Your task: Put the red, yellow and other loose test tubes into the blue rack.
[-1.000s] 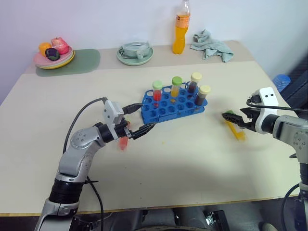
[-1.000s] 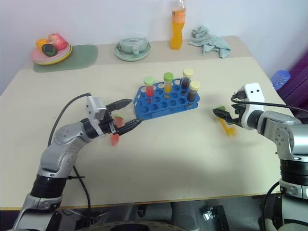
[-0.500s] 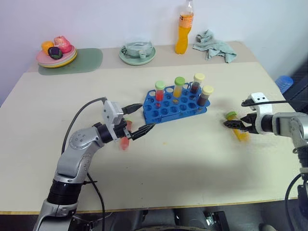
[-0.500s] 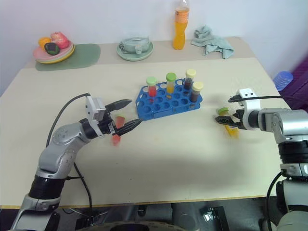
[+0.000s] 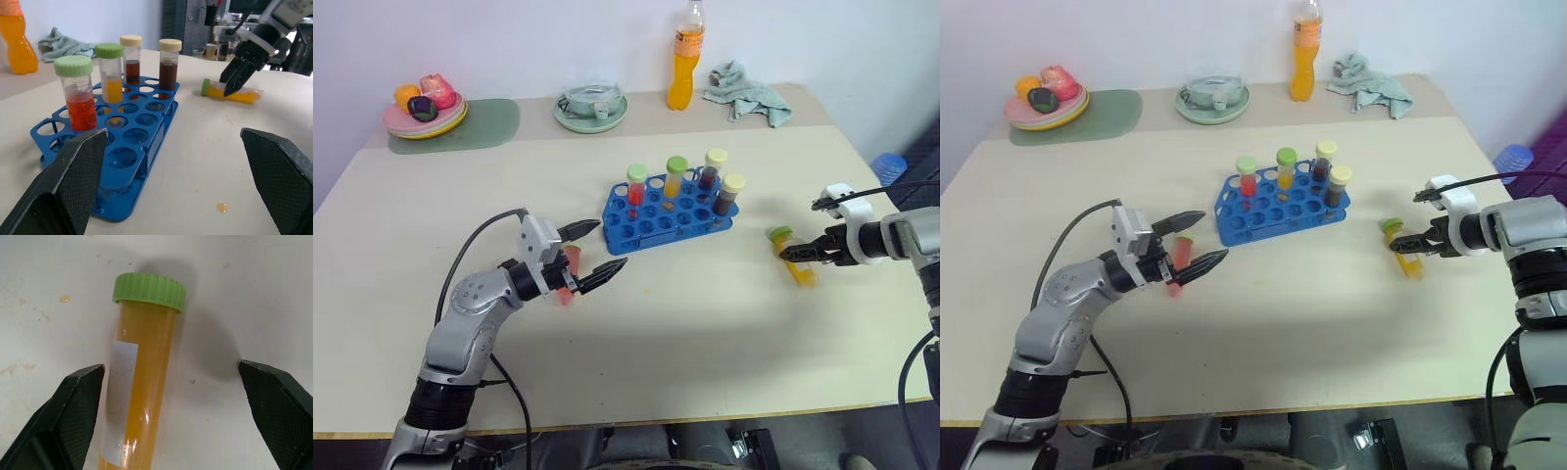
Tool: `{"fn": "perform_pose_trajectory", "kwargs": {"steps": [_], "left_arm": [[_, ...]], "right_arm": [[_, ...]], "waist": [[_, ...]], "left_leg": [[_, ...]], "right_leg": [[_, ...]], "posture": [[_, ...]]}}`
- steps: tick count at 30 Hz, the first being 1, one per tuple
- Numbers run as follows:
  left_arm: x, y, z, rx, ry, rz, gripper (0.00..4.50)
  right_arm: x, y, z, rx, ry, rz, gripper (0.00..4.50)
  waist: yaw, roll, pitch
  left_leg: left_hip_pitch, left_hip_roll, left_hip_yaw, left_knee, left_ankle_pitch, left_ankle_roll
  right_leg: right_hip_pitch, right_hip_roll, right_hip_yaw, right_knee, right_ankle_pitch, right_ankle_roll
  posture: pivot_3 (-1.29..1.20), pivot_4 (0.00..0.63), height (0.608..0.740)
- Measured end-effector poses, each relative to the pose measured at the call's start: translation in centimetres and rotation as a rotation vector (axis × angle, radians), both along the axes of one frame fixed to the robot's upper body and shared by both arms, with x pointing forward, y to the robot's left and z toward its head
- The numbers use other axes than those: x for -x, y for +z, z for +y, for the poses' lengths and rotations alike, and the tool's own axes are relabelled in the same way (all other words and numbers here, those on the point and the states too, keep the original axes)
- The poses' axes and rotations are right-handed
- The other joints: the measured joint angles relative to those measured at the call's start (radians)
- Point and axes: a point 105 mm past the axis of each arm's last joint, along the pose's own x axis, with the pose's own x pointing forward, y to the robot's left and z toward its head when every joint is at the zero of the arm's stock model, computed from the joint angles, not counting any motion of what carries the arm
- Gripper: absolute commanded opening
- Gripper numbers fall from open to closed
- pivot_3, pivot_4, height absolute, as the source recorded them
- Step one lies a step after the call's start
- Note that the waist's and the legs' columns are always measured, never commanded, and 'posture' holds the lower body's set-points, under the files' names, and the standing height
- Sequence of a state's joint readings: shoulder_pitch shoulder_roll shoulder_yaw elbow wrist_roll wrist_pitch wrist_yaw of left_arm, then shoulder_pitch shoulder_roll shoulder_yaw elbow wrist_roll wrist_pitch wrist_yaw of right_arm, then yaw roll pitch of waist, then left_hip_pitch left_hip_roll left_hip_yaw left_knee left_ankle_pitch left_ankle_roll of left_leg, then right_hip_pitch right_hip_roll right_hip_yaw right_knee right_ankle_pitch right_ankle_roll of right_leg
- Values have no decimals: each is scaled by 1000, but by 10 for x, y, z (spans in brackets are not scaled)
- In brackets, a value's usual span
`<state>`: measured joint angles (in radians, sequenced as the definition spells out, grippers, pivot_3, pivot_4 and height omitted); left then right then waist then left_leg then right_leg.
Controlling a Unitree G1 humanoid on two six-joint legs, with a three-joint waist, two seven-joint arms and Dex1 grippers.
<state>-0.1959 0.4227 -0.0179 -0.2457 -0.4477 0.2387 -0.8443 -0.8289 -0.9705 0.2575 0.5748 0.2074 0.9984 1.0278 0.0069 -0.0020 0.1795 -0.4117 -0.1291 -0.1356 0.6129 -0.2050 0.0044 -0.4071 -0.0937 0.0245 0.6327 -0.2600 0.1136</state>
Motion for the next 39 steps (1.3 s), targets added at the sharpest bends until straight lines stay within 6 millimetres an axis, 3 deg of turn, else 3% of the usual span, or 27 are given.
{"fn": "perform_pose_trajectory", "kwargs": {"steps": [3, 5, 10, 14, 16, 19, 23, 27, 31, 39], "left_arm": [[0, -2, 0, 6, 3, 3, 4500], [1, -3, 1, 6, 4, 6, 4500], [2, -7, 2, 9, 5, 12, 4500], [2, -7, 3, 7, 6, 11, 4500], [1, -8, 4, 4, 11, 13, 4500], [2, -9, 5, 3, 16, 15, 4500], [2, -10, 7, -1, 20, 20, 4500], [0, -7, 6, -1, 15, 13, 4500], [-4, -3, 5, -2, 13, 3, 4500], [-9, 5, 3, 7, 3, -4, 4500]], "right_arm": [[-3, -2, 11, 6, 43, 19, 1537], [-4, -4, 17, 2, 57, 29, 800], [-9, -4, 29, 42, 104, 3, 800], [0, -4, 43, 57, 219, -62, 800], [11, 0, 64, -9, 350, -127, 800], [44, 4, 102, -122, 563, -213, 800], [56, 19, 135, -257, 643, -411, 800], [40, 46, 173, -468, 521, -776, 800], [23, 57, 184, -538, 372, -994, 800], [-21, 39, 178, -503, 92, -1195, 800]], "waist": [[-3, -1, 0], [-4, -2, -1], [-23, -5, -3], [-21, -5, -3], [-18, -4, -2], [-12, -4, -2], [-8, -4, -2], [-3, -4, -2], [6, -4, -2], [-4, -3, -2]], "left_leg": [[0, 0, 0, 0, 0, 0], [0, 1, 0, 0, 0, 0], [0, 1, 0, 0, 0, -1], [0, 4, -1, -1, -2, -3], [0, 5, -1, -1, -3, -4], [-1, 5, -1, 0, -4, -4], [0, 5, -1, 2, -5, -4], [1, 6, -1, 2, -4, -5], [1, 5, -1, 1, -3, -5], [2, 6, -1, 0, -2, -7]], "right_leg": [[0, 0, 0, 0, 0, 0], [0, 1, 0, 0, 0, 0], [0, 1, 0, 0, 0, 0], [-1, 4, 0, 0, 1, 1], [-2, 5, 0, 0, 0, 0], [-2, 5, 0, 0, 0, 0], [-1, 5, 1, 0, 1, 0], [0, 6, 1, 1, 1, -1], [-1, 6, 1, 1, 2, -1], [-3, 10, 1, 4, 2, -2]], "posture": [[0, 150, 740], [0, 150, 740], [0, 150, 740], [0, 150, 740], [0, 150, 740], [0, 150, 740], [0, 150, 740], [0, 150, 740], [0, 150, 740], [0, 150, 740]]}}
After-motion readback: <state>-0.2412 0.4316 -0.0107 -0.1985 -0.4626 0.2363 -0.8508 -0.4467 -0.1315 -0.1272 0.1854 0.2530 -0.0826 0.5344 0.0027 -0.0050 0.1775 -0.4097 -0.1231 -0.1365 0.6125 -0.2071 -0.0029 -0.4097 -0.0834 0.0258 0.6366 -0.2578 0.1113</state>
